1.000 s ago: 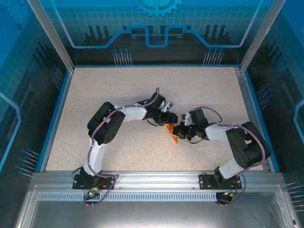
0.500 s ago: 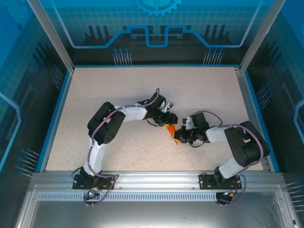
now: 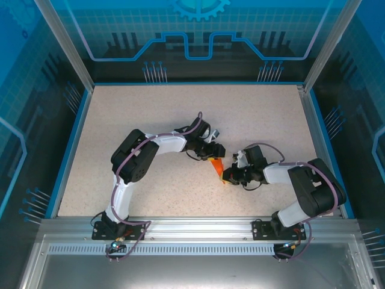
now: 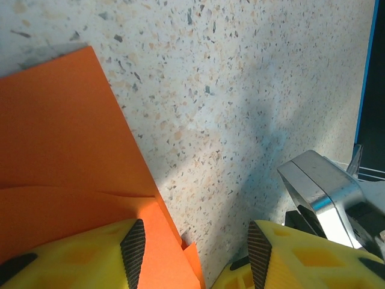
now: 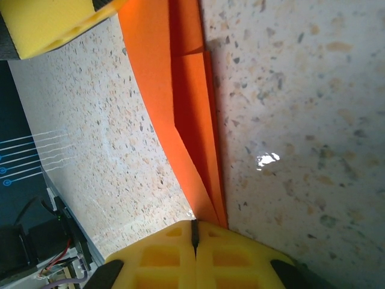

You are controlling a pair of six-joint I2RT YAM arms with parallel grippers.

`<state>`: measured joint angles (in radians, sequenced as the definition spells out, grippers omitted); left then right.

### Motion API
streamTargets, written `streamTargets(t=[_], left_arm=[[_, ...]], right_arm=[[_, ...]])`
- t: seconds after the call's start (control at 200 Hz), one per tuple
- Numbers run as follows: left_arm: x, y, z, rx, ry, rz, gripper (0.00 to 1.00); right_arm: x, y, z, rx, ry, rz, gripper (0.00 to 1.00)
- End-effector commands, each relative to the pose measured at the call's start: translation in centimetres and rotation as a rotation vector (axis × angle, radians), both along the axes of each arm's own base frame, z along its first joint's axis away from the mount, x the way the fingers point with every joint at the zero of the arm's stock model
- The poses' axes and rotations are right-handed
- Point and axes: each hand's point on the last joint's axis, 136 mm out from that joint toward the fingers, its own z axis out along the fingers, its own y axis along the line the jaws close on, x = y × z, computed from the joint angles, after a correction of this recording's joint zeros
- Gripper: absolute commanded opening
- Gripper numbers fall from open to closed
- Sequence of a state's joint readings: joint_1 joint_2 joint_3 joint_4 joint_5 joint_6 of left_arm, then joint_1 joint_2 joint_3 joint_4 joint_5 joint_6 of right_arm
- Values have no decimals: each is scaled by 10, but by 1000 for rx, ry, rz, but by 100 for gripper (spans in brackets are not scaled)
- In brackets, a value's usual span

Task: Fold a paper plane with a square sheet of paper (pick it up from the middle)
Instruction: Fold the wing for the fifth time at the center of the table.

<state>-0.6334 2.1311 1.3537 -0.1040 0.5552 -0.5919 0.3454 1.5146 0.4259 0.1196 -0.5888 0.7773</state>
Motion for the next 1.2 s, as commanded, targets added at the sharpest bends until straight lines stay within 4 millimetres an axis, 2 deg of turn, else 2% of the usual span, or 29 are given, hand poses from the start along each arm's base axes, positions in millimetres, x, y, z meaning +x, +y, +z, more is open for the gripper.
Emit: streamTargets(t=[0.0,0.17,0.38,0.695,0.895,0.985,1.195], left_arm=[[-2,13,-31,89,42,11,52],[-3,14,-33,95,44,14,52],[-3,14,-34,94,50,13,52],[-5,15,-39,106,63,10,52],[-5,14,-37,97,64,9,52],[-6,13,-35,89,60,3,52],[-5,11,-32,81,55,-2,52]], right_arm=[[-55,-29,-35,-134,215,7,2],[-63,-27,-30,-109,209,30,2],[-75,-31,-33,-111,239,38,3],[-78,-31,-22,-100,215,34,2],[-84,-41,-29,-161,238,22,1],[-73,-34,-17,-120,196,20,1],[-29,-17,48,-46,-41,3,8]])
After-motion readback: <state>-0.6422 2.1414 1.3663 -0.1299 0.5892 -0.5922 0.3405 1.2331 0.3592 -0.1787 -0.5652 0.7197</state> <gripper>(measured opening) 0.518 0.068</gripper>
